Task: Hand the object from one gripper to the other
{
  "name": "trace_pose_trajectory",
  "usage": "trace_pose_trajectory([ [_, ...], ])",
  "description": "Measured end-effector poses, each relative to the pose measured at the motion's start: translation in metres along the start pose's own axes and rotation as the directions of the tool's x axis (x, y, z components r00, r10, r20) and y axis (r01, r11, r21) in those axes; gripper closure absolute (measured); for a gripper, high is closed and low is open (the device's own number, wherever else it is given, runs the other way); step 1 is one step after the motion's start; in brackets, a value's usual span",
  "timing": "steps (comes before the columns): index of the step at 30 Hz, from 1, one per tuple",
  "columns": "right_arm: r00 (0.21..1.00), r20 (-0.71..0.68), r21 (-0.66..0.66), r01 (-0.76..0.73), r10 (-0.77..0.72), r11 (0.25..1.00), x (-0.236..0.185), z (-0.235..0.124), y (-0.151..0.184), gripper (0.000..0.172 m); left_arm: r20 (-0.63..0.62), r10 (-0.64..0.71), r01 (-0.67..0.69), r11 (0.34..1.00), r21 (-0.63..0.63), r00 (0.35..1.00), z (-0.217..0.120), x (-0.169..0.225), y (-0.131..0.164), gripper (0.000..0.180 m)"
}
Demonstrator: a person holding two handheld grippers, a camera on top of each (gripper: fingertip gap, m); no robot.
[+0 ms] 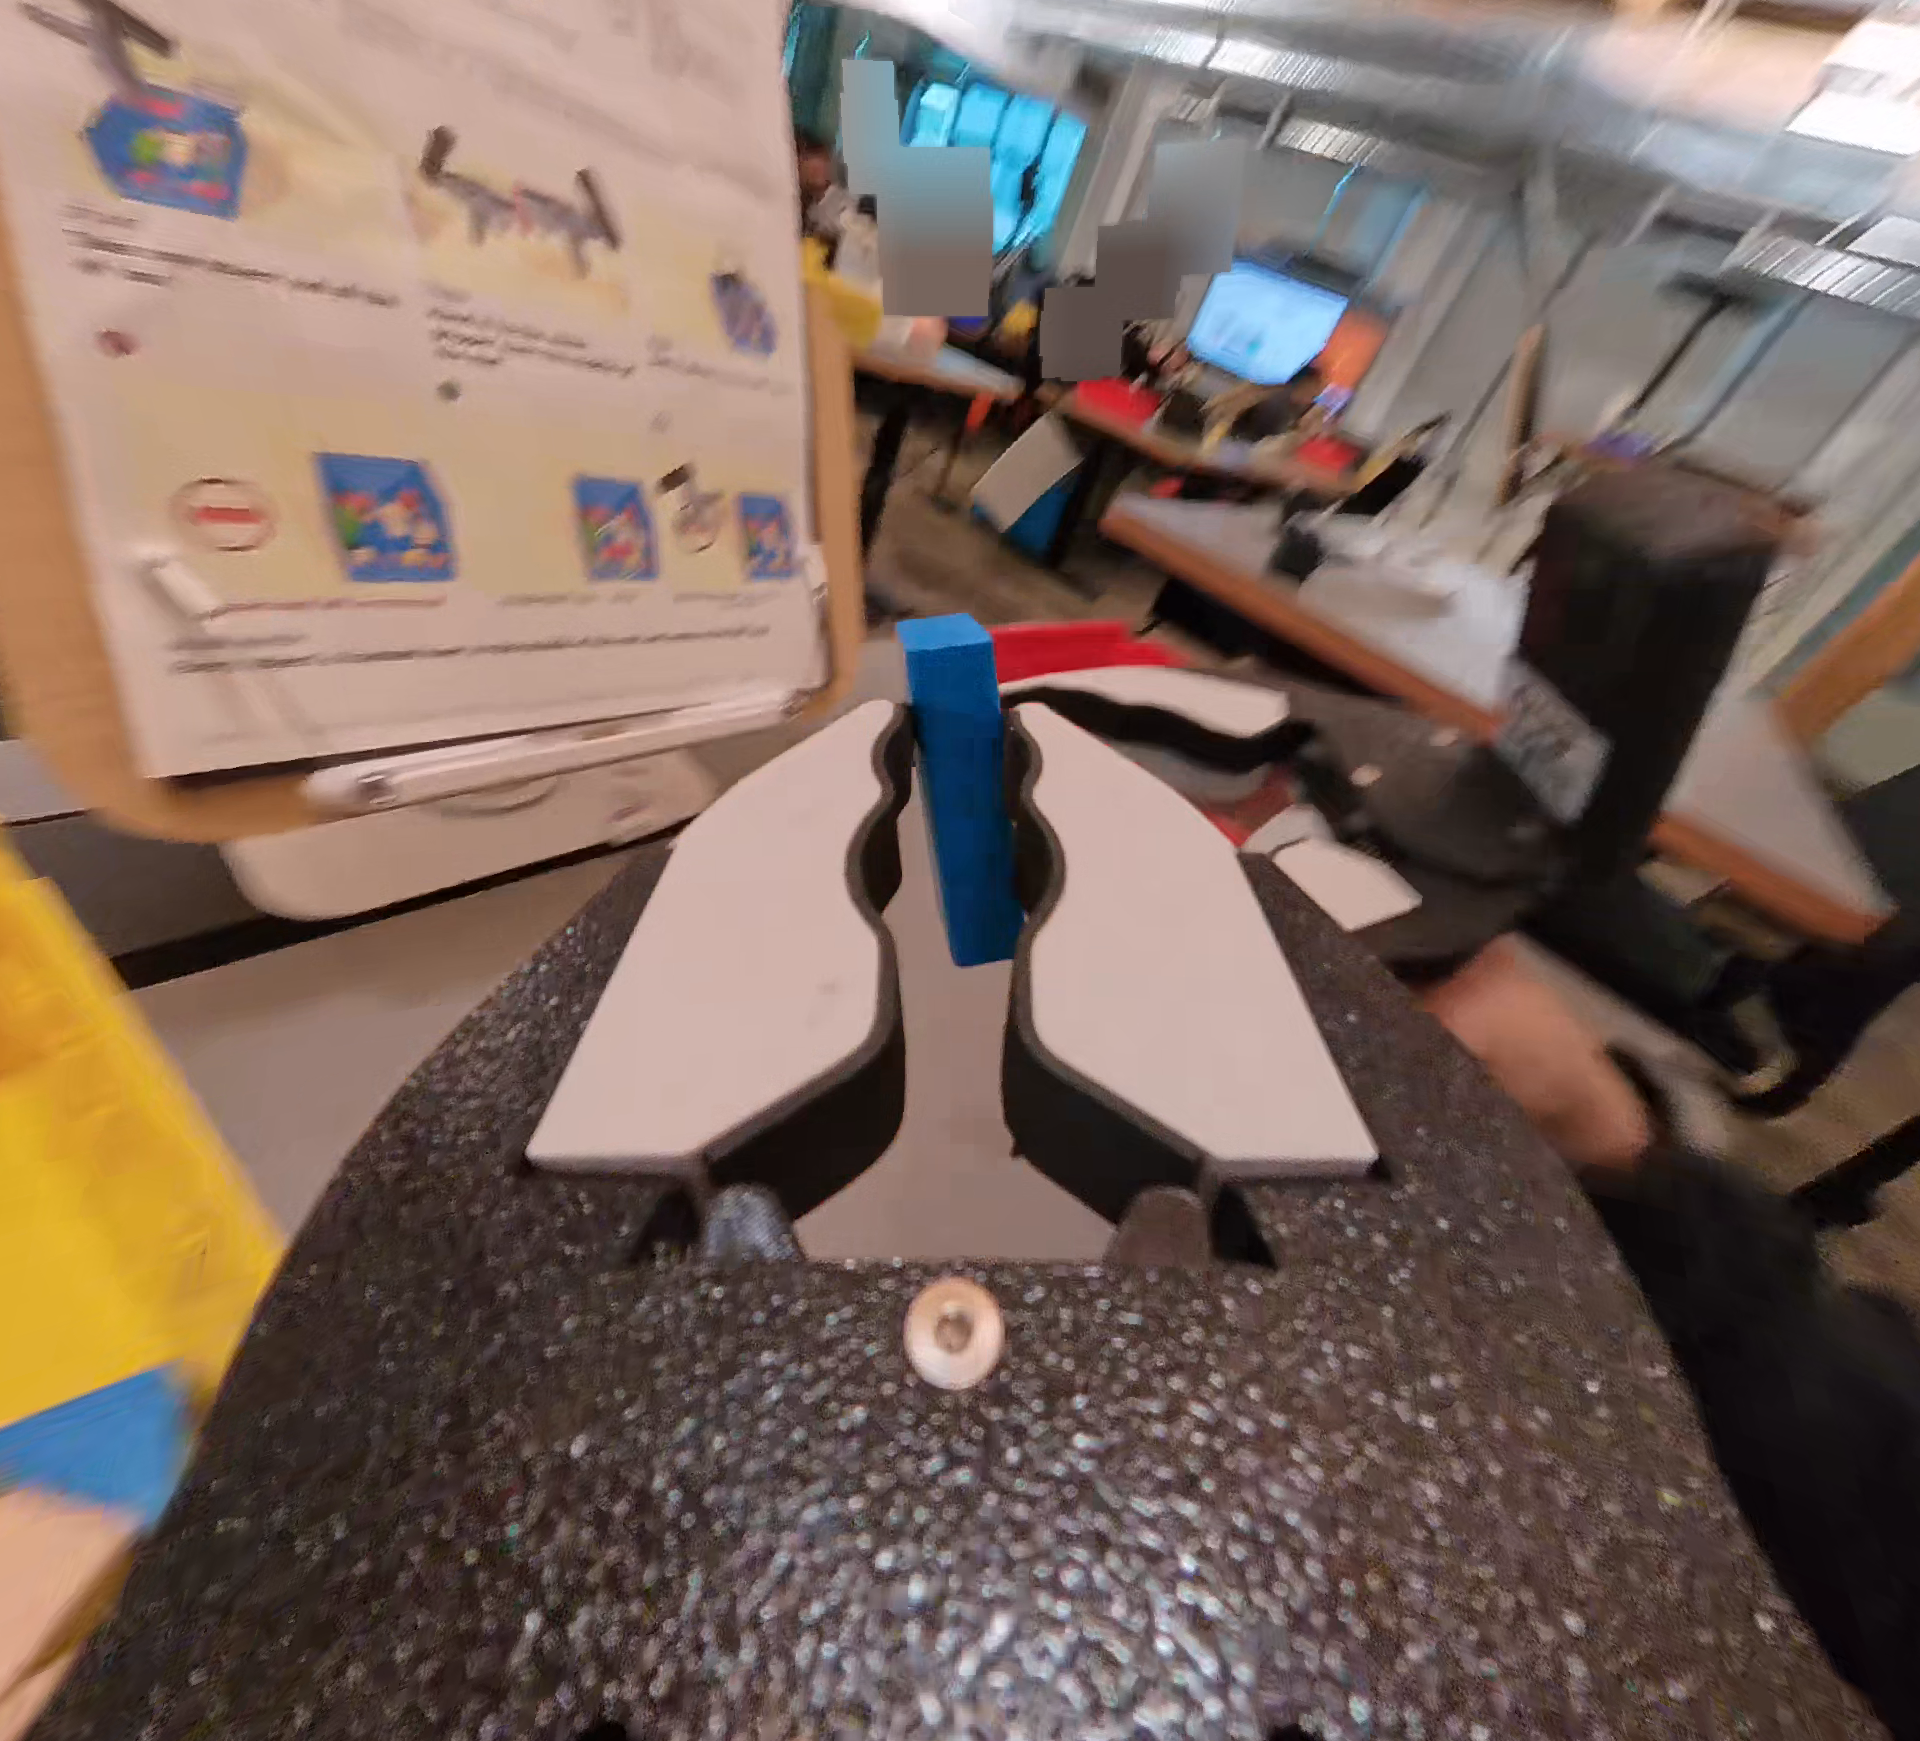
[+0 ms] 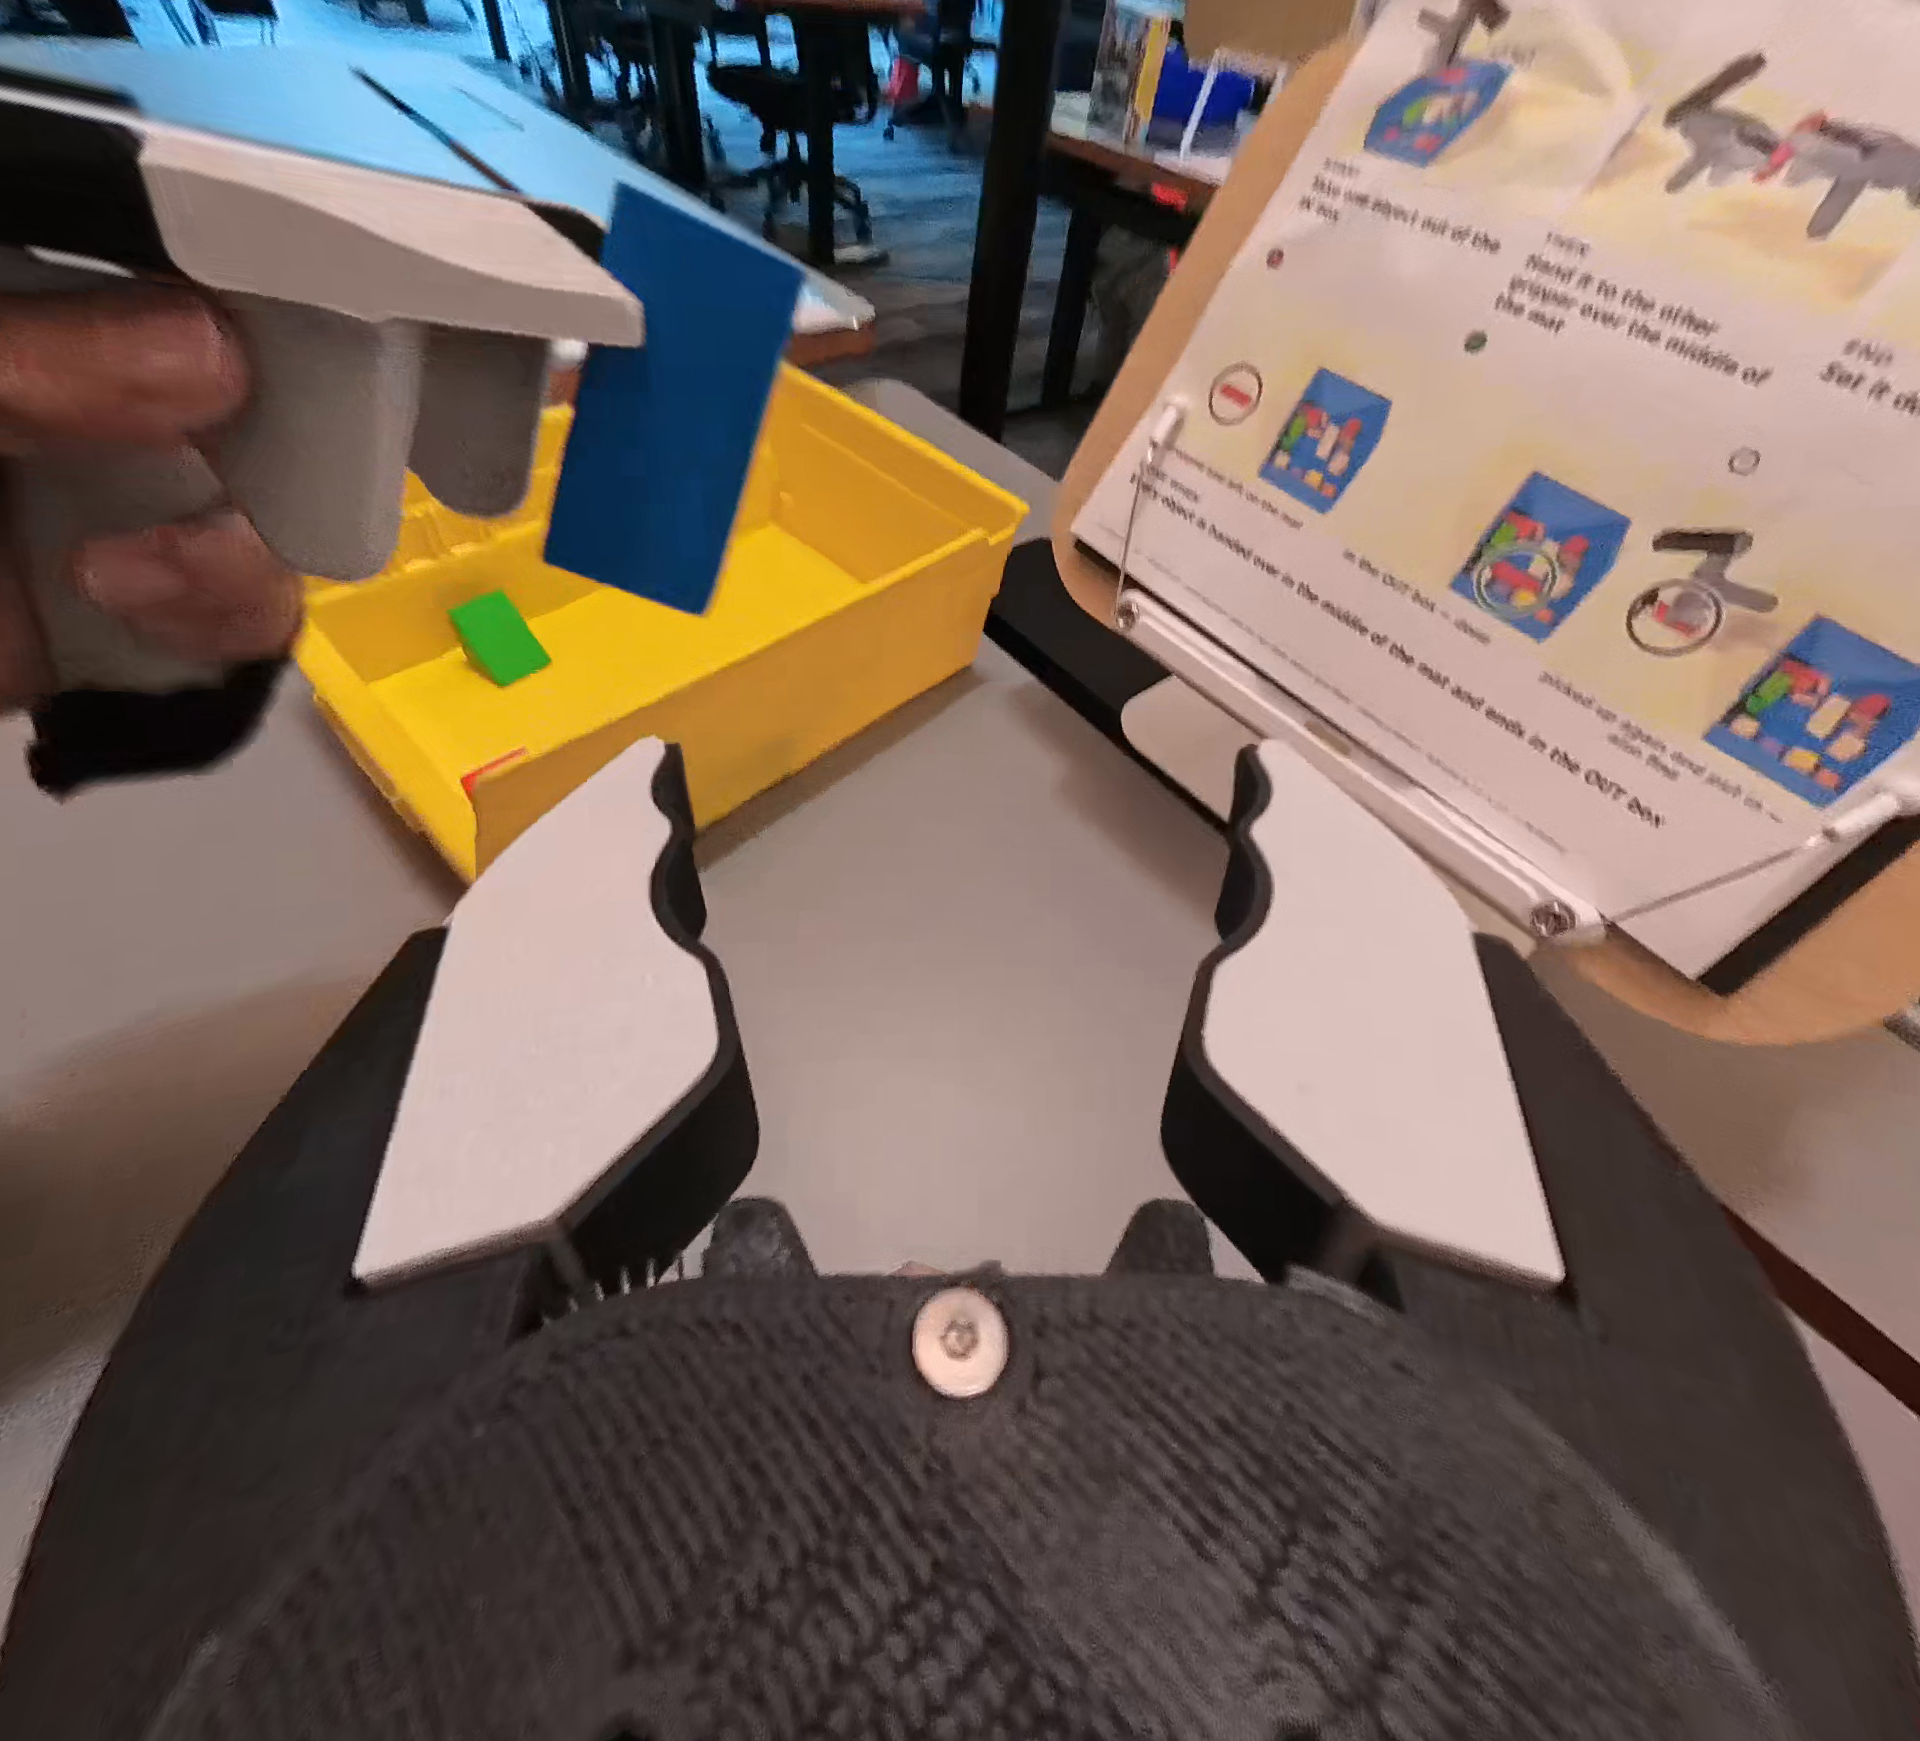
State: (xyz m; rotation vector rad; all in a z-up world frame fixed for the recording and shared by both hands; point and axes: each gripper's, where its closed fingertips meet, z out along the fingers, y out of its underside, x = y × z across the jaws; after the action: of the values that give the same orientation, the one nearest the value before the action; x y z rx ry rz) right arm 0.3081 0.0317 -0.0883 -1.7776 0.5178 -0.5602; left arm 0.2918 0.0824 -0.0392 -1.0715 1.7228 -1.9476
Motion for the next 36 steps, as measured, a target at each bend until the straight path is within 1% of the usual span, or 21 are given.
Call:
trace_pose_trajectory([
  [1,1.0,0.004,0.044,0.006,-0.007,0.999,-0.003,0.0,-0.006,0.073,-0.047,-0.054,0.056,0.997,0.046,0.997,0.004,0.009,-0.003,0.165],
  [2,1.0,-0.001,0.093,0.011,-0.011,0.996,-0.004,-0.001,-0.013,0.072,-0.097,-0.116,0.125,0.988,0.094,0.989,0.006,0.016,-0.007,0.165],
  [4,1.0,-0.006,0.198,0.013,-0.012,0.98,-0.006,-0.008,-0.028,0.071,-0.215,-0.245,0.284,0.943,0.172,0.945,0.009,0.029,-0.014,0.165],
  [6,0.999,-0.006,0.311,0.033,-0.033,0.95,-0.01,-0.019,-0.045,0.076,-0.309,-0.355,0.427,0.88,0.209,0.883,0.01,0.036,-0.017,0.165],
  [8,0.993,-0.05,0.368,0.115,-0.104,0.923,-0.012,-0.028,-0.054,0.081,-0.36,-0.431,0.53,0.812,0.246,0.827,0.01,0.036,-0.02,0.165],
  [9,0.987,-0.075,0.379,0.161,-0.143,0.911,-0.014,-0.03,-0.057,0.085,-0.37,-0.449,0.557,0.785,0.271,0.813,0.009,0.036,-0.021,0.165],
  [11,0.975,-0.077,0.403,0.223,-0.21,0.888,-0.022,-0.033,-0.062,0.089,-0.38,-0.46,0.579,0.754,0.31,0.803,0.009,0.037,-0.021,0.165],
  [14,0.959,-0.121,0.423,0.284,-0.257,0.861,-0.028,-0.037,-0.066,0.097,-0.444,-0.498,0.654,0.678,0.336,0.745,0.007,0.046,-0.023,0.165],
  [16,0.948,-0.151,0.416,0.319,-0.281,0.852,-0.03,-0.037,-0.067,0.1,-0.452,-0.526,0.685,0.643,0.343,0.72,0.008,0.049,-0.018,0.165],
  [19,0.932,-0.191,0.41,0.361,-0.308,0.838,-0.031,-0.039,-0.068,0.116,-0.479,-0.546,0.721,0.593,0.358,0.687,0.008,0.051,-0.016,0.165],
  [21,0.926,-0.196,0.392,0.376,-0.323,0.84,-0.031,-0.038,-0.066,0.123,-0.493,-0.545,0.73,0.58,0.362,0.678,0.007,0.052,-0.017,0.165],
  [23,0.925,-0.204,0.383,0.377,-0.321,0.844,-0.028,-0.037,-0.064,0.123,-0.5,-0.553,0.739,0.58,0.343,0.666,0.009,0.055,-0.015,0.165],
  [25,0.928,-0.191,0.407,0.372,-0.32,0.834,-0.031,-0.039,-0.066,0.125,-0.485,-0.566,0.74,0.579,0.343,0.667,0.011,0.053,-0.012,0.165],
  [27,0.917,-0.199,0.41,0.398,-0.345,0.821,-0.033,-0.041,-0.067,0.136,-0.483,-0.574,0.746,0.572,0.341,0.661,0.012,0.052,-0.01,0.165],
  [29,0.908,-0.212,0.396,0.419,-0.362,0.817,-0.032,-0.039,-0.066,0.136,-0.487,-0.58,0.753,0.565,0.337,0.653,0.012,0.05,-0.01,0.165],
  [32,0.915,-0.201,0.392,0.403,-0.35,0.827,-0.03,-0.038,-0.064,0.136,-0.488,-0.589,0.76,0.564,0.322,0.644,0.014,0.05,-0.008,0.165],
  [34,0.914,-0.195,0.373,0.404,-0.355,0.835,-0.028,-0.038,-0.061,0.137,-0.477,-0.582,0.746,0.588,0.313,0.659,0.017,0.049,-0.005,0.165],
  [36,0.924,-0.174,0.355,0.382,-0.341,0.853,-0.024,-0.038,-0.059,0.137,-0.456,-0.556,0.71,0.633,0.308,0.694,0.02,0.047,-0.002,0.165],
])
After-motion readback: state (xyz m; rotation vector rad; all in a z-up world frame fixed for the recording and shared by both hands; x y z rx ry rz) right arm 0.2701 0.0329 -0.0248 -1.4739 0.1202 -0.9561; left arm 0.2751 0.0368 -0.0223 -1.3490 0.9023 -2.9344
